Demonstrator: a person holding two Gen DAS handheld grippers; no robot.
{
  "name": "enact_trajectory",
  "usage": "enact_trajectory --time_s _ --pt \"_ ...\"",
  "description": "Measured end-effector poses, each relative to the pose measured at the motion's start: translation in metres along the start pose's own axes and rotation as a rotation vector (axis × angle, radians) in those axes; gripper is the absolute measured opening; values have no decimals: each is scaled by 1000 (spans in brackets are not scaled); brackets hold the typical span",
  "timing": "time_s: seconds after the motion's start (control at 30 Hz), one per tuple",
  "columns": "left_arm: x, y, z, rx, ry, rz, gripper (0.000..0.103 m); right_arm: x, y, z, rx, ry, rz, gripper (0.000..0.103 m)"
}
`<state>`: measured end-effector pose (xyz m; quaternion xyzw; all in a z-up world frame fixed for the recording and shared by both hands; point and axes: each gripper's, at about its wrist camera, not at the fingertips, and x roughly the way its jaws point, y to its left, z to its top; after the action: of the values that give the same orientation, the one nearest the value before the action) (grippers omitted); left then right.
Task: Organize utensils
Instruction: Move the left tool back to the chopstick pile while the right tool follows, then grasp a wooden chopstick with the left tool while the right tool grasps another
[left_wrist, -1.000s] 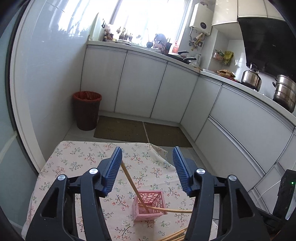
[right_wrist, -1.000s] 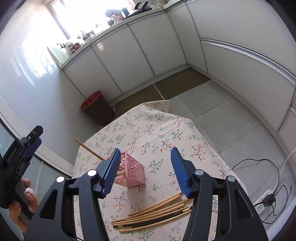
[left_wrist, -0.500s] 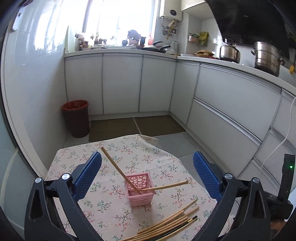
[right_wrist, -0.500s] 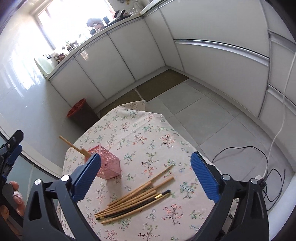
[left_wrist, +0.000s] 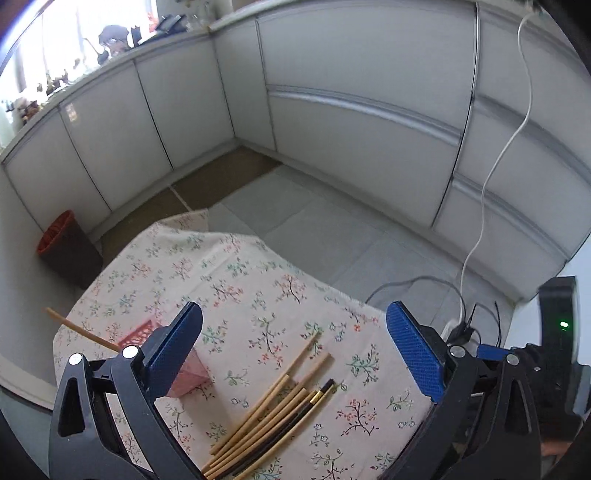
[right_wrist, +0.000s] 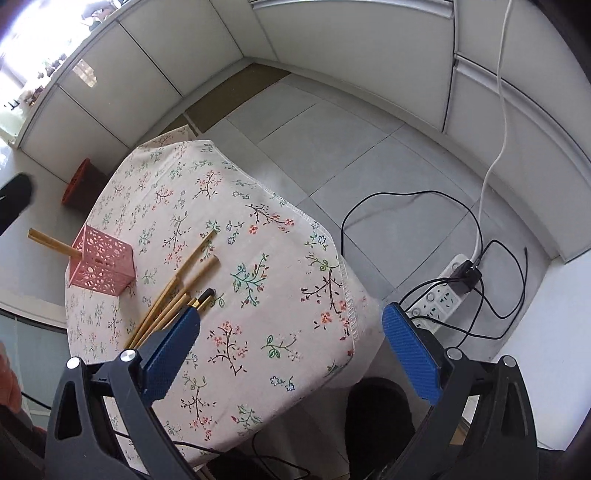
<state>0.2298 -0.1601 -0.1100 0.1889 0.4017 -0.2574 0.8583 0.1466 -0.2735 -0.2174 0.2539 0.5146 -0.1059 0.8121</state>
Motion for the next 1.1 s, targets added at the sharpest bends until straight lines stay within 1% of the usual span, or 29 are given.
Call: enact_trajectory --time_s 0.07,0.13,0.2,0.23,0.27,0.33,0.37,0.43,0.5,0.53,0.57,0.67,0.7,0.8,0.83,0.87,0.93,1.03,1.1 --pt "40 -9 0 31 112 0 96 4 9 -4 -44 15 -4 96" --pt "77 -7 -5 37 216 3 94 9 15 -9 -82 24 -23 96" --pt "107 0 -10 21 285 -11 88 15 21 -12 -118 37 -42 96" --pt "122 4 -14 4 322 -27 76 17 23 -13 -129 44 -47 96" --pt "136 9 -18 -14 367 -43 59 19 26 -14 -138 45 -53 96" --pt "155 12 -24 -32 428 -50 50 22 30 -14 -156 44 -66 96" --pt "162 11 -27 -23 439 -47 47 24 32 -13 -162 47 -70 96" --pt "166 6 -28 4 448 -45 46 26 30 -12 -153 53 -67 96" --pt "168 1 -30 37 451 -46 37 29 27 -11 -131 66 -61 96" --pt "170 -1 -30 50 454 -40 30 31 26 -11 -122 74 -58 96" --pt "171 -1 -31 55 458 -36 26 33 25 -11 -114 83 -55 96" --pt "180 -1 -36 62 488 -30 20 35 23 -11 -106 93 -58 96" --pt "181 1 -37 56 481 -33 19 36 22 -11 -103 97 -58 96" --pt "181 5 -37 29 500 -79 18 39 19 -11 -83 113 -54 96" --pt "181 6 -37 20 508 -89 20 40 18 -11 -76 119 -52 96" --pt "183 8 -38 8 523 -88 21 42 16 -11 -67 124 -50 96" --pt "183 9 -40 11 502 -75 21 43 13 -11 -53 126 -53 96" --pt "177 5 -37 28 483 -82 21 43 12 -10 -46 122 -57 96" --pt "179 2 -37 35 503 -77 21 44 12 -9 -48 129 -58 96"
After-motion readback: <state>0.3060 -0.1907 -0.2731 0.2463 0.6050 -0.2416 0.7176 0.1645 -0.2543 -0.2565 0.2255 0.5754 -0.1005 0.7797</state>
